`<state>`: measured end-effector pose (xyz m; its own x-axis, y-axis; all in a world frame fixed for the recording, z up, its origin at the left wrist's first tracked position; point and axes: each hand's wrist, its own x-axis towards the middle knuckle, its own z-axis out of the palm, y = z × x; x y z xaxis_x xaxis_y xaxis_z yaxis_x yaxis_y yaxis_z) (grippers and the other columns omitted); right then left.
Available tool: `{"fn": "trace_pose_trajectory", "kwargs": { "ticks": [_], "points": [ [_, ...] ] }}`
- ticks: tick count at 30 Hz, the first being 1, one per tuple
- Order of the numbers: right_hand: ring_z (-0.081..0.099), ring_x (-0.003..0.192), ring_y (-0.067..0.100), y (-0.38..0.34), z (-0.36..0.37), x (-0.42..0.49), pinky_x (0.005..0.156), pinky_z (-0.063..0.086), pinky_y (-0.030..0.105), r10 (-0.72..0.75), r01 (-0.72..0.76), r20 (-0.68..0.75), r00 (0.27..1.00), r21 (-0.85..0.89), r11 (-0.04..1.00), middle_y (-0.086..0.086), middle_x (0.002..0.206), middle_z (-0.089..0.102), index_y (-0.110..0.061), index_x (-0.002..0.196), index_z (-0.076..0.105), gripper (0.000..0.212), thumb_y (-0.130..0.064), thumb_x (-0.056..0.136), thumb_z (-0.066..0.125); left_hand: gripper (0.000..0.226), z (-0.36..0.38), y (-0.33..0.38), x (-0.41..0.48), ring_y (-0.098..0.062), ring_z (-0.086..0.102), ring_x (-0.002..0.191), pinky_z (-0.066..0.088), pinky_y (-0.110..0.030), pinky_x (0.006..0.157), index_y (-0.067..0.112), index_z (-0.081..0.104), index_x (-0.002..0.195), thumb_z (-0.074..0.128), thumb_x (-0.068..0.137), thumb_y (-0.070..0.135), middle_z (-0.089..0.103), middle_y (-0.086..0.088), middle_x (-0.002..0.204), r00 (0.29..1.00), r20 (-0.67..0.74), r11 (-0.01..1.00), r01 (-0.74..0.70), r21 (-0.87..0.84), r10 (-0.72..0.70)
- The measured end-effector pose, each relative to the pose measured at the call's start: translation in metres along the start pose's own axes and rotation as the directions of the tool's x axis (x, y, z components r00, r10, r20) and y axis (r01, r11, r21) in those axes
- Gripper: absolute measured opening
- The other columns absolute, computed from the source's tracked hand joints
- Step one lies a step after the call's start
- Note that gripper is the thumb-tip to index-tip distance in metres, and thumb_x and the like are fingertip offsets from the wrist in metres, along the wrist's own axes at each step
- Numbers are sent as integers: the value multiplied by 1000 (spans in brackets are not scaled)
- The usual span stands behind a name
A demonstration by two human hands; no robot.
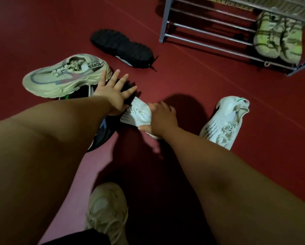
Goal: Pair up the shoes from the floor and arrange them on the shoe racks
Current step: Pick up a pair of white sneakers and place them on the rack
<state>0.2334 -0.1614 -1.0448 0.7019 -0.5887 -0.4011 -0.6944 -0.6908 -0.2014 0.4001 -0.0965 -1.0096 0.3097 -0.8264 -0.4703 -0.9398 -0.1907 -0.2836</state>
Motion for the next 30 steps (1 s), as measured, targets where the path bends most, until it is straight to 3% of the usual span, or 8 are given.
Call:
{"fn": "trace_pose_trajectory", "kwargs": {
  "ticks": [3,6,9,16,21,26,28,30],
  "points": [
    [8,143,35,-23,-5,3,113,7,54,-38,54,115,993,-140,989,13,153,17,-21,151,-1,108,-59,75,66,58,2,2,5,-31,-21,143,-16,-56,109,42,-7,147,22,98,51,-16,-4,158,1000,3,996,24,-81,-24],
    [29,130,31,-32,4,6,107,26,48,-17,32,93,996,-171,985,13,144,27,-22,150,-9,114,-49,75,72,57,-1,5,12,-29,-18,144,-16,-55,110,42,-3,148,23,98,50,-11,-5,159,999,13,997,35,-64,-35],
    [35,126,26,-19,-1,11,100,32,42,-22,28,41,999,-150,988,9,142,30,-15,151,-5,103,-35,81,68,56,-5,2,16,-28,-6,146,-16,-56,111,42,8,148,27,96,50,0,-7,159,999,12,996,38,-78,-37],
    [34,130,26,26,-54,26,99,35,43,-201,219,91,975,-283,934,10,144,30,-17,148,17,87,-34,79,66,53,-5,15,22,-31,18,139,-13,-57,111,40,21,145,34,94,48,17,-7,154,996,-46,989,68,-129,-74],
    [33,131,26,49,-58,10,101,34,45,-176,194,88,980,-279,940,9,143,30,-18,147,19,80,-32,81,63,52,-10,34,23,-34,15,140,-13,-56,112,40,19,146,30,95,46,12,-8,156,996,-64,992,55,-110,-63],
    [27,135,29,140,-78,-32,110,21,46,-138,175,125,983,-372,912,9,149,25,-19,148,19,83,-20,78,64,57,-26,32,32,-34,-9,144,-11,-57,112,38,1,150,24,98,45,-5,-6,159,942,113,947,320,-9,-317],
    [26,135,28,178,-89,-49,113,15,47,-114,148,110,987,-386,911,8,148,25,-20,148,19,88,-21,75,68,60,-36,38,35,-33,-18,143,-12,-59,111,39,-8,148,17,96,55,-13,-4,158,951,132,960,271,77,-279],
    [26,134,28,201,-96,-63,114,10,47,-124,143,74,990,-374,916,8,145,28,-20,147,21,88,-22,74,69,63,-51,61,38,-33,-19,143,-12,-59,110,38,-8,148,17,95,60,-16,-4,158,963,133,971,239,-15,-235]
  ]
}}
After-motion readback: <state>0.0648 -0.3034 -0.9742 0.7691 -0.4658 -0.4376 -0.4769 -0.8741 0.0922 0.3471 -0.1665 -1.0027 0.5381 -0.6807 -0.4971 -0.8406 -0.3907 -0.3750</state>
